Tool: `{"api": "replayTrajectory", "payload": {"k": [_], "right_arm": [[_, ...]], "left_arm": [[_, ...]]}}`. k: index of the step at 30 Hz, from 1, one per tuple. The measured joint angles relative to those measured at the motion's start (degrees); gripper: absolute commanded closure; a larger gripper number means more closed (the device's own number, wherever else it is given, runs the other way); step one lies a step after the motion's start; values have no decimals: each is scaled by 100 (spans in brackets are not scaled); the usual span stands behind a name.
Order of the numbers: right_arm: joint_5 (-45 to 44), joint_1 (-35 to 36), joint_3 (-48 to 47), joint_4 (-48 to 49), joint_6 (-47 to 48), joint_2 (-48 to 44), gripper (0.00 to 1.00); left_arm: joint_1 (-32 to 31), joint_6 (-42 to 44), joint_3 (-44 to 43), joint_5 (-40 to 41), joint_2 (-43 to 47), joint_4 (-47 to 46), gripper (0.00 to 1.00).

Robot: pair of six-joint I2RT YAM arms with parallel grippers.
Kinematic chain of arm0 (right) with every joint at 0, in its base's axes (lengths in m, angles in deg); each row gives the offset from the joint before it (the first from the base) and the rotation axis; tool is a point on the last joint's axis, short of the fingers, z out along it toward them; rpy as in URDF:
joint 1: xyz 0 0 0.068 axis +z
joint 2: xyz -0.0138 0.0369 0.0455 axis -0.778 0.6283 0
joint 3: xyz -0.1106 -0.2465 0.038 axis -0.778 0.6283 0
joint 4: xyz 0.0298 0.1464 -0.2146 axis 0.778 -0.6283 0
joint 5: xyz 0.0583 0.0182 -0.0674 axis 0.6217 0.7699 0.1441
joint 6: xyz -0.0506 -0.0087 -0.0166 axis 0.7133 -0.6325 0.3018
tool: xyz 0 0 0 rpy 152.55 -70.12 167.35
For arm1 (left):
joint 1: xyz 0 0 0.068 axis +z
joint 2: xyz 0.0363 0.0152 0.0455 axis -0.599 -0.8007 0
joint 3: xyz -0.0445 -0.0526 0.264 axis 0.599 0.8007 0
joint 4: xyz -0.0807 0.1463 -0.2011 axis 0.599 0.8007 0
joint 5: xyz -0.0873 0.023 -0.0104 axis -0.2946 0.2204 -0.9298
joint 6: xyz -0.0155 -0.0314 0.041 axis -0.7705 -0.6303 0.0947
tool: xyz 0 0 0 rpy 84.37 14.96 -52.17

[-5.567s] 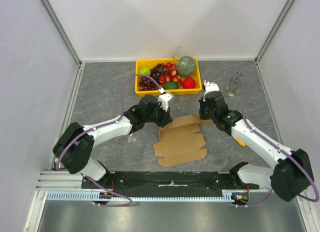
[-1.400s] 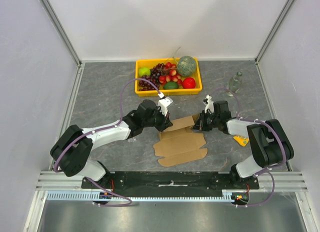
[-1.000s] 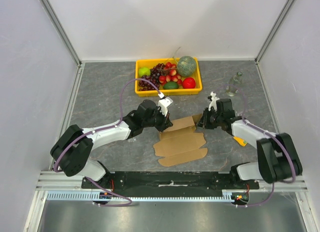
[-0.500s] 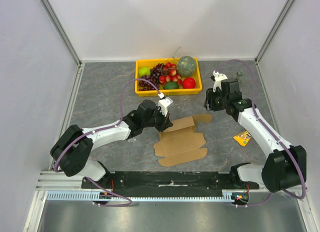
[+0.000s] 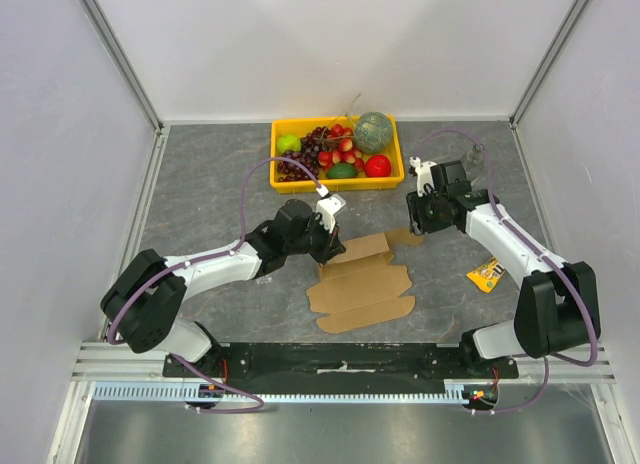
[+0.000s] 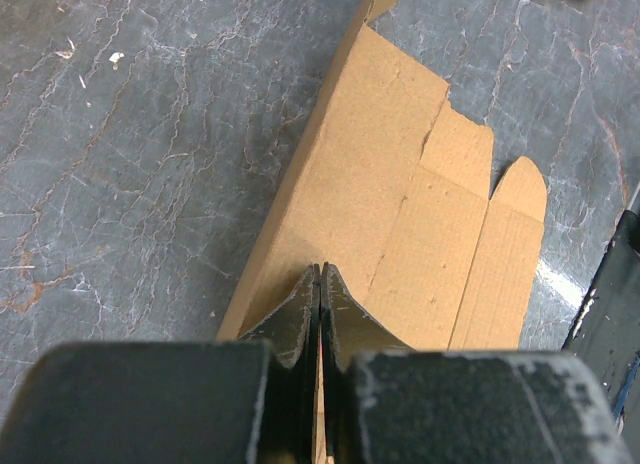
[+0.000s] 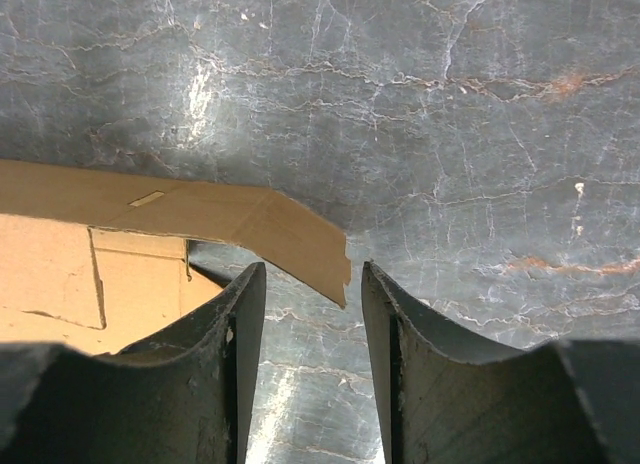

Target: Fold the paper box

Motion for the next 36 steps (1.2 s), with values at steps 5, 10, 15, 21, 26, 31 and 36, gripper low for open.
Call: {"api": "replayTrajectory", "payload": {"k": [5, 10, 15, 21, 26, 31, 36], "right_arm": [[131, 0, -2, 4, 79, 254, 56], [216, 0, 0, 11, 101, 302, 66], [356, 0, 9, 20, 90, 304, 79], [614, 2, 90, 63, -26, 271, 87], [745, 42, 208, 50, -151, 103, 91], [807, 129, 210, 24, -245, -70, 99], [828, 249, 210, -70, -345, -186, 100]], "left_arm": [[0, 0, -2, 0, 0, -2, 98], [0, 0, -2, 0, 0, -15, 98], [0, 0, 0, 0, -2, -31, 98], [0, 0, 0, 0, -7, -46, 98], [0, -2, 0, -4, -46, -107, 98], [2, -2, -2, -2, -55, -151, 98], [7, -2, 0, -2, -61, -170, 98]]}}
